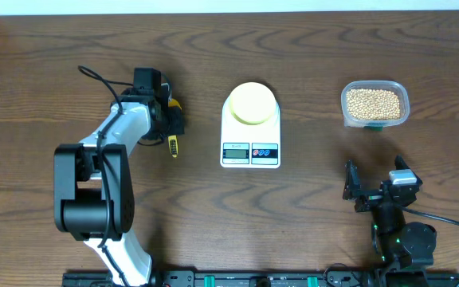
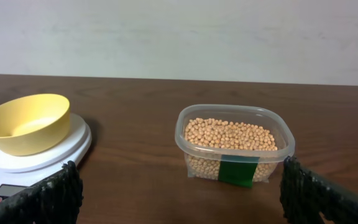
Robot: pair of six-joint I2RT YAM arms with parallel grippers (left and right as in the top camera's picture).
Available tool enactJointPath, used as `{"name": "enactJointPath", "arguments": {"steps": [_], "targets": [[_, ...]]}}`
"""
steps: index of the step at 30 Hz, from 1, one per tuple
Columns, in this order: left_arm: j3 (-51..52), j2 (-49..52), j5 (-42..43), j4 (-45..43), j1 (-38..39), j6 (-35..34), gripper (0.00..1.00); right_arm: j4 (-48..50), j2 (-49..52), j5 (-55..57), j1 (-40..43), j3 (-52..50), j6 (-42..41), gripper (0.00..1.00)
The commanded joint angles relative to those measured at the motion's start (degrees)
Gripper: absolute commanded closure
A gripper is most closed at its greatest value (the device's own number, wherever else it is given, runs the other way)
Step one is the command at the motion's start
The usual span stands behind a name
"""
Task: Scoop item into bowl and weigh 50g on scale
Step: 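Close the left gripper on the yellow scoop handle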
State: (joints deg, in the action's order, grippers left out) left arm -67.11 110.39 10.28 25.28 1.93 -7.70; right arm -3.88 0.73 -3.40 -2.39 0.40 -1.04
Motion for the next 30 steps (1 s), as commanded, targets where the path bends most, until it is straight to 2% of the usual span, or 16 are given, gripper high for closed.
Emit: {"name": "enactJointPath", "arguments": {"steps": [1, 12, 15, 23, 30], "targets": [[-0.2, 3.6, -0.9, -0.8, 0.2, -0.6, 0.51, -0.2, -0.1, 0.0, -0.4, -0.1, -0.6, 0.01], [-0.2, 4.3, -0.9, -1.2, 0.2, -0.5, 0.52, -0.2, -0.1, 0.0, -0.4, -0.1, -0.6, 0.01], [-0.2, 4.3, -0.9, -1.2, 0.2, -0.5, 0.57, -0.2, -0.1, 0.0, -0.4, -0.1, -0.6, 0.01], [-0.2, 4.3, -0.9, -1.1, 0.2, -0.5, 0.6, -0.2, -0.1, 0.0, -0.4, -0.1, -0.6, 0.01], [-0.2, 4.3, -0.9, -1.1, 0.2, -0.5, 0.74, -0.2, -0.1, 0.0, -0.4, -0.1, -0.6, 0.01]]}}
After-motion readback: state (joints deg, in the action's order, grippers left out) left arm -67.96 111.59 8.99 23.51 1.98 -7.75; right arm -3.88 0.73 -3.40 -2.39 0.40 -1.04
